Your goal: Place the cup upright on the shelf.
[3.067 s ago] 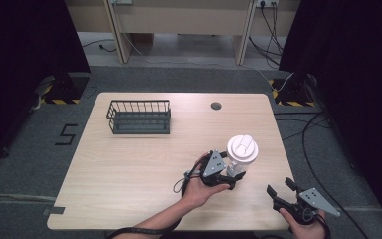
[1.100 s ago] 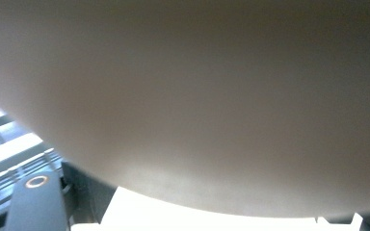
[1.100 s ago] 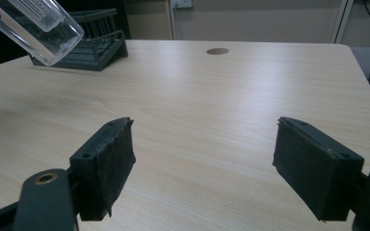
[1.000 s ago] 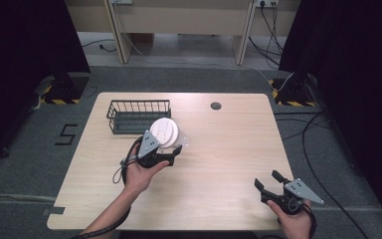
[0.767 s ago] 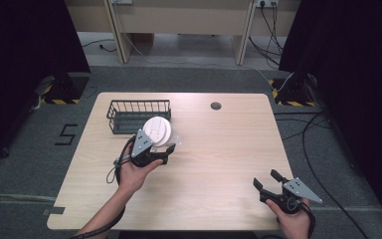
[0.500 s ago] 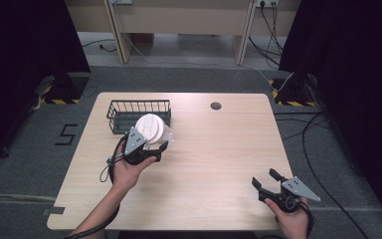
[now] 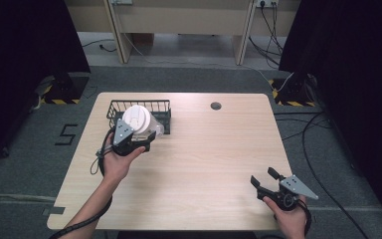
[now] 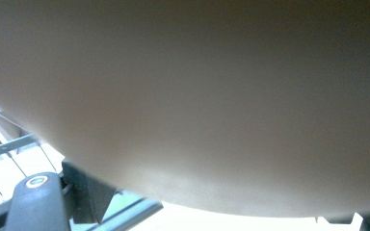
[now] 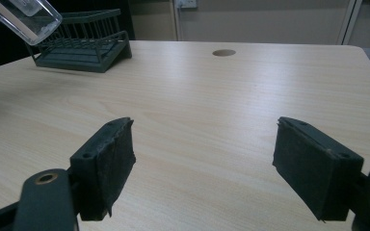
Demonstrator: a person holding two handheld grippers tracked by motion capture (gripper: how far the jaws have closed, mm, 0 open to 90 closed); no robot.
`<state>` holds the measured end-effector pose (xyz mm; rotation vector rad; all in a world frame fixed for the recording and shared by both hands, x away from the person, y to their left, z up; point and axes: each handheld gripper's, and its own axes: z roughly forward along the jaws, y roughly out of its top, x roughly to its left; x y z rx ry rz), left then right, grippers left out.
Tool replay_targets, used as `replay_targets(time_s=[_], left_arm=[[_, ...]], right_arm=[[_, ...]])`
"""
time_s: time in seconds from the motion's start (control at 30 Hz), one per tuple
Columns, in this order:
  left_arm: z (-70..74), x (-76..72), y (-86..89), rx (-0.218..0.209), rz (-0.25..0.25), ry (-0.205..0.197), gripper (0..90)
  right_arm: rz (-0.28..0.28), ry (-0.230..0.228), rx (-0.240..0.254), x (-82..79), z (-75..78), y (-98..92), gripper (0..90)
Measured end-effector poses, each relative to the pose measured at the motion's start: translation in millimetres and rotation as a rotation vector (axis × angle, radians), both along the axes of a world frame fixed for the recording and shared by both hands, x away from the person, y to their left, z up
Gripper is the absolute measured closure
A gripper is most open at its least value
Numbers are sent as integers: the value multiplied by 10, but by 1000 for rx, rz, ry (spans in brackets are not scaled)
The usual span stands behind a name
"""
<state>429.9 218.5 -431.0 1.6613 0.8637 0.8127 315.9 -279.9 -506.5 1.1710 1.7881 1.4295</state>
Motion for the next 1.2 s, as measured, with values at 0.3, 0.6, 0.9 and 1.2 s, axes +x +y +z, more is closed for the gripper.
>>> replay_targets(time_s=[0.3, 0.6, 0.9, 1.2], left_arm=[[83, 171, 143, -5, 45, 4, 182], [185, 346, 244, 4, 79, 5, 183], [318, 482, 305, 7, 105, -4, 182], [374, 620, 359, 13, 131, 3, 182]], right_arm=[[-2, 1, 0, 18, -15, -3, 225], [-2, 5, 0, 25, -28, -3, 225], [0, 7, -1, 29, -37, -2, 226], [-2, 9, -2, 31, -44, -6, 226]])
